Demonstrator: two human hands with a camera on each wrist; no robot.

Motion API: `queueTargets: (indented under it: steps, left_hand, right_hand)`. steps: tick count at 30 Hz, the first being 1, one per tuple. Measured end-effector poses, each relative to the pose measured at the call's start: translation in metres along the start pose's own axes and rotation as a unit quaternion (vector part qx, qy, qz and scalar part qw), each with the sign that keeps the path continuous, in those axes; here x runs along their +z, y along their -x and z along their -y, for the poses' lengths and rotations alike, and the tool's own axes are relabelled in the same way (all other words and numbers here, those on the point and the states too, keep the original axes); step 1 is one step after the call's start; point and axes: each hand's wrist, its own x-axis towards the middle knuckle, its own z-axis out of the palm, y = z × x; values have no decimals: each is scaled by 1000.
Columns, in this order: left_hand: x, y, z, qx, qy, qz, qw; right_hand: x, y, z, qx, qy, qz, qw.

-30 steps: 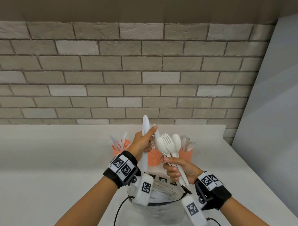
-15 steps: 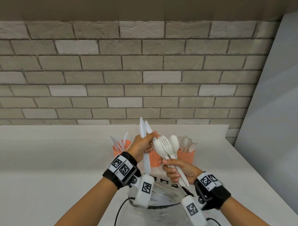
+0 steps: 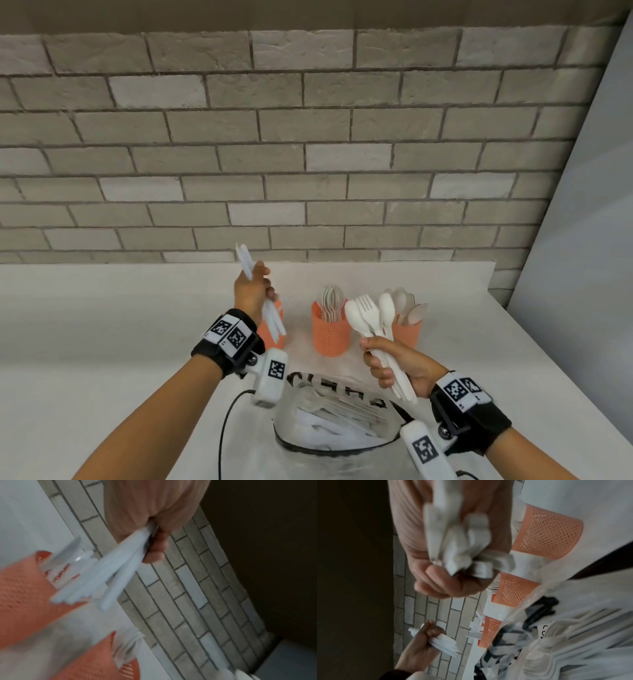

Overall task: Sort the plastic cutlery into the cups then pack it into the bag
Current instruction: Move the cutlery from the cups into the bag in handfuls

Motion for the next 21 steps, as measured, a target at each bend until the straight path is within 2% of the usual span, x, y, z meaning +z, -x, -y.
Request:
queueTargets:
  steps: [3, 8, 11, 16, 21]
  left_hand:
    - [-12, -22, -6, 66, -82, -60, 993]
    - [-12, -52, -12, 134, -115, -107, 979]
    - [-9, -62, 0, 145, -145, -89, 975]
    - [-11, -74, 34, 102, -162, -42, 981]
    - [-19, -76, 58, 110, -264, -8, 958]
  right_hand:
    - [-4, -4, 4, -17, -8, -62, 998]
    - [-5, -12, 8, -35, -6, -110, 993]
    - [-3, -16, 6, -44, -4, -117, 992]
    - [-2, -19, 5, -53, 5, -121, 991]
    - [-6, -18, 3, -55, 25, -126, 990]
